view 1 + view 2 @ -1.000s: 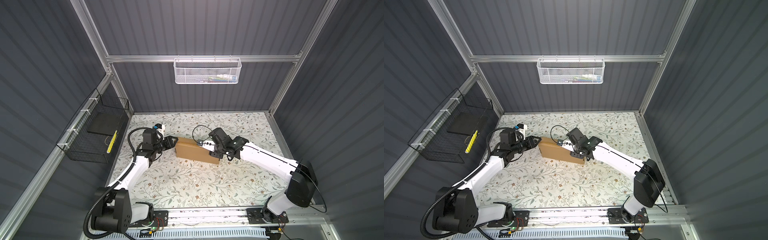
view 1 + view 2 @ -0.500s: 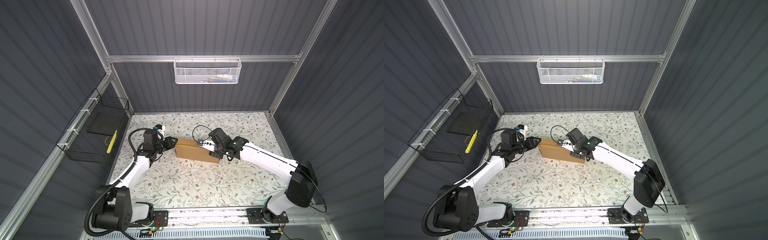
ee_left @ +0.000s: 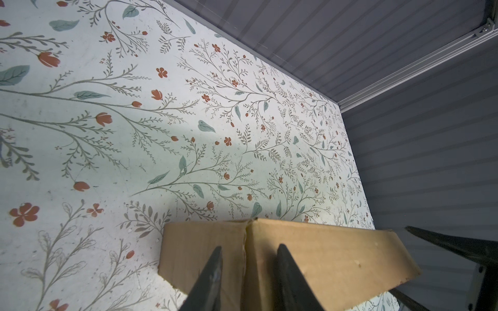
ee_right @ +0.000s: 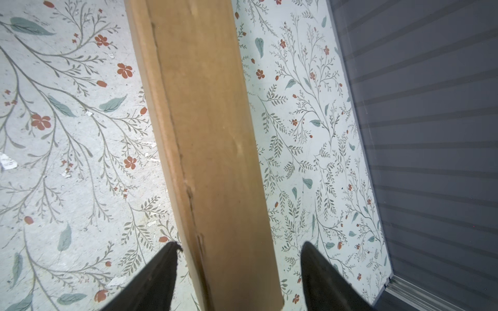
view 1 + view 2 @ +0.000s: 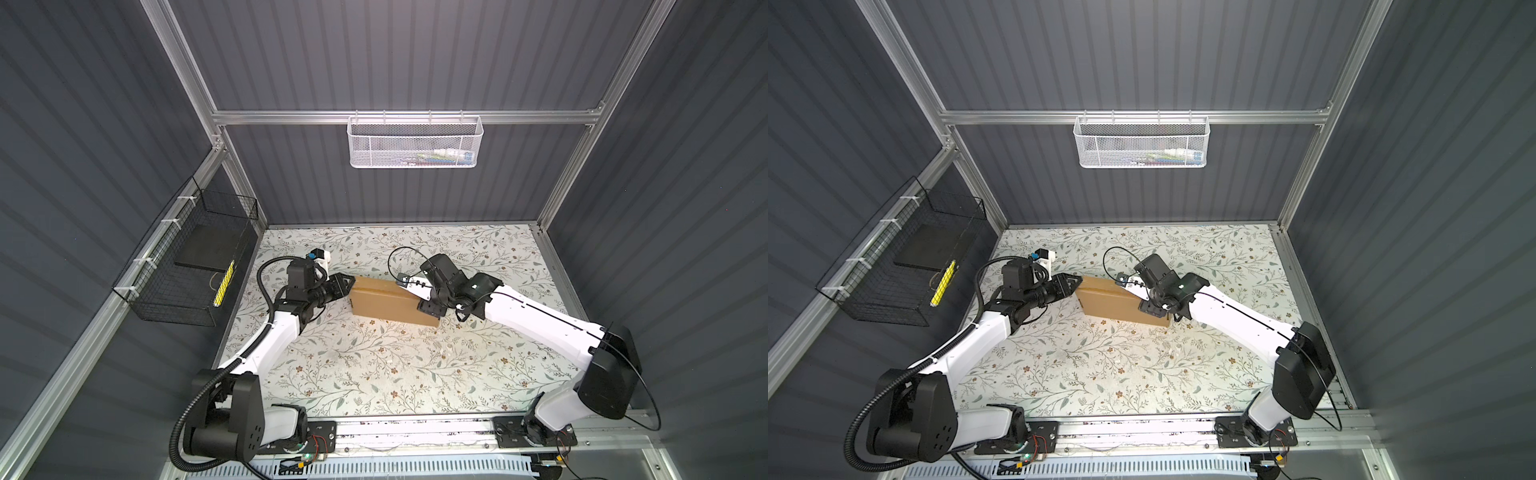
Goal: Fold the paper box
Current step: 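Open the right gripper and draw it back from the box end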
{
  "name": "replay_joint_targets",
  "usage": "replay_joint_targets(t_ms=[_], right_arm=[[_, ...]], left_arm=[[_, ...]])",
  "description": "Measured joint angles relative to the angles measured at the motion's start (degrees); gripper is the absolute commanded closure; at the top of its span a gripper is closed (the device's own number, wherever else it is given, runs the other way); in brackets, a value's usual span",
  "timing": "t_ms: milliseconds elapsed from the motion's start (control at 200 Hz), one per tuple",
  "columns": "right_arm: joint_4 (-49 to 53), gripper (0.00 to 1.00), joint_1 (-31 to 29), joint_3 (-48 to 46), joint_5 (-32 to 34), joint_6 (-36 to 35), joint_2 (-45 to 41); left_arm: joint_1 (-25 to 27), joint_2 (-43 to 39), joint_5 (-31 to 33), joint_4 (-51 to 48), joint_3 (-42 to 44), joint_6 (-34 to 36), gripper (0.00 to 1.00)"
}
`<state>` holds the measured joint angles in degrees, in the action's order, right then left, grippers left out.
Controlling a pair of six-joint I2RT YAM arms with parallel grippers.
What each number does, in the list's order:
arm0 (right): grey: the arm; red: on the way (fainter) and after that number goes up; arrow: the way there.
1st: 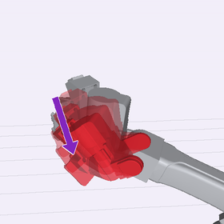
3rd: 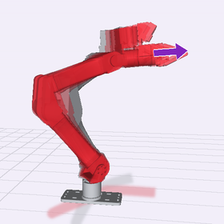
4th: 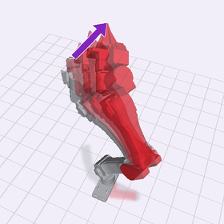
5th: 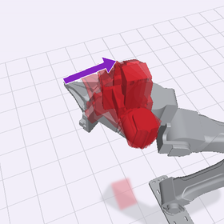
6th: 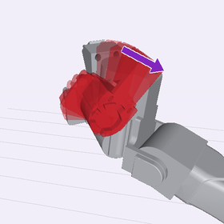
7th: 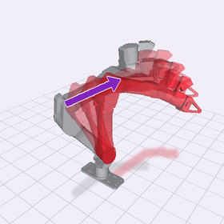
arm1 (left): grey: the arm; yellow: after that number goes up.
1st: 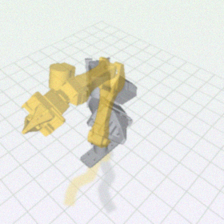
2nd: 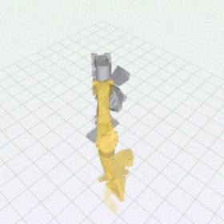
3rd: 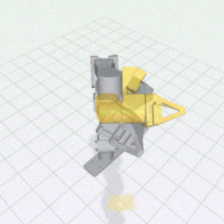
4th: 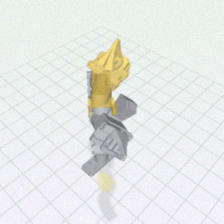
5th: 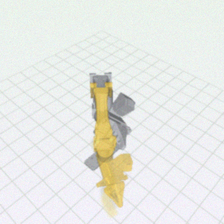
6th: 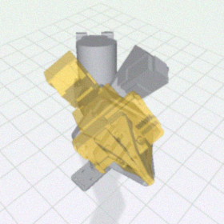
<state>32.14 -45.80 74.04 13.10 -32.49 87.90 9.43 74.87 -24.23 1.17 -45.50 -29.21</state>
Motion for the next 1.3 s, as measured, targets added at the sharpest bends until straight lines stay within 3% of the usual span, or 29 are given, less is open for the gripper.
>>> replay_joint_targets(t_ms=[405,730,1301], right_arm=[[-3.21,0.19,1.7,-1.75,-8.85,5.73,-9.94],[-9.88,0.26,7.15,-8.57,-15.96,17.46,-20.65],[-12.79,0.33,9.75,-15.69,-12.2,43.91,-24.22]], left_arm=[[0.0,1.29,0.17,1.7,0.0,-0.46,0.67],[0.0,1.9,0.17,2.58,0.0,-1.29,0.67],[0.0,2.84,0.11,4.09,-0.02,-1.46,0.66]])
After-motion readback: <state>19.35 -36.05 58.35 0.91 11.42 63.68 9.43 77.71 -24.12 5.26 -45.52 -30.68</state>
